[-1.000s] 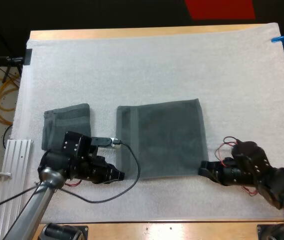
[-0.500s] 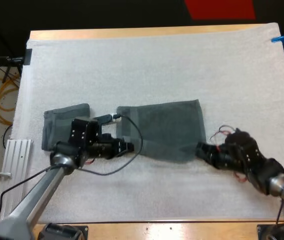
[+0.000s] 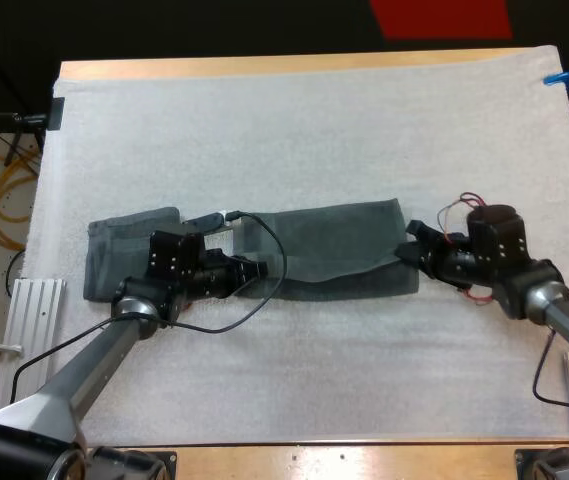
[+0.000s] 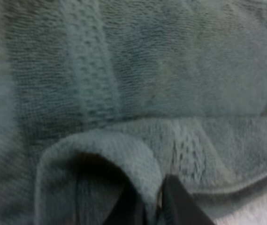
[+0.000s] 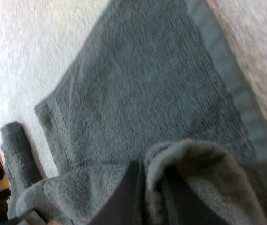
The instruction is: Pick towel from pile fold and stack
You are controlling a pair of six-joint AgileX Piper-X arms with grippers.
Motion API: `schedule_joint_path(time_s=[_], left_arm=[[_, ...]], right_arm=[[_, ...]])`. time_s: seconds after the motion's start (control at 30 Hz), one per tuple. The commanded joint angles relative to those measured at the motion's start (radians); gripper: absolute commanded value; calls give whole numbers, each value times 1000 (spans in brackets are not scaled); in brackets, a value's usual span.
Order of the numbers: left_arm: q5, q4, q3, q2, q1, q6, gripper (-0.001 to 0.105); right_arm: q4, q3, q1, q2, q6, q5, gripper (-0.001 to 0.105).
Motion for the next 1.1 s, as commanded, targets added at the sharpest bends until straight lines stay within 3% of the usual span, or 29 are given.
schedule_joint_path(time_s=[0.0, 0.17, 0.4, 0.57, 0.67, 0.8, 0.87, 1.07], left_arm=[[-32, -34, 2, 1, 11, -14, 0], [-28, -93, 2, 45, 62, -14, 0], [121, -228, 2, 157, 87, -14, 0], [118, -263, 2, 174, 89, -17, 0], [118, -263, 2, 174, 94, -10, 8], [97, -272, -1, 174, 95, 22, 36], [75, -271, -12, 174, 95, 26, 44], [65, -271, -105, 174, 95, 68, 47]], right_arm=[[-6, -21, -3, 10, -12, -14, 0], [-6, -52, -3, 41, -31, 36, 0], [-6, -52, -3, 49, -34, 104, 0], [-9, -52, -3, 69, -34, 107, 0], [-32, -52, -3, 83, -34, 102, 0], [-105, -52, -3, 104, -34, 67, 0], [-147, -52, -3, 115, -34, 50, 0], [-350, -52, -4, 139, -34, 46, 5]])
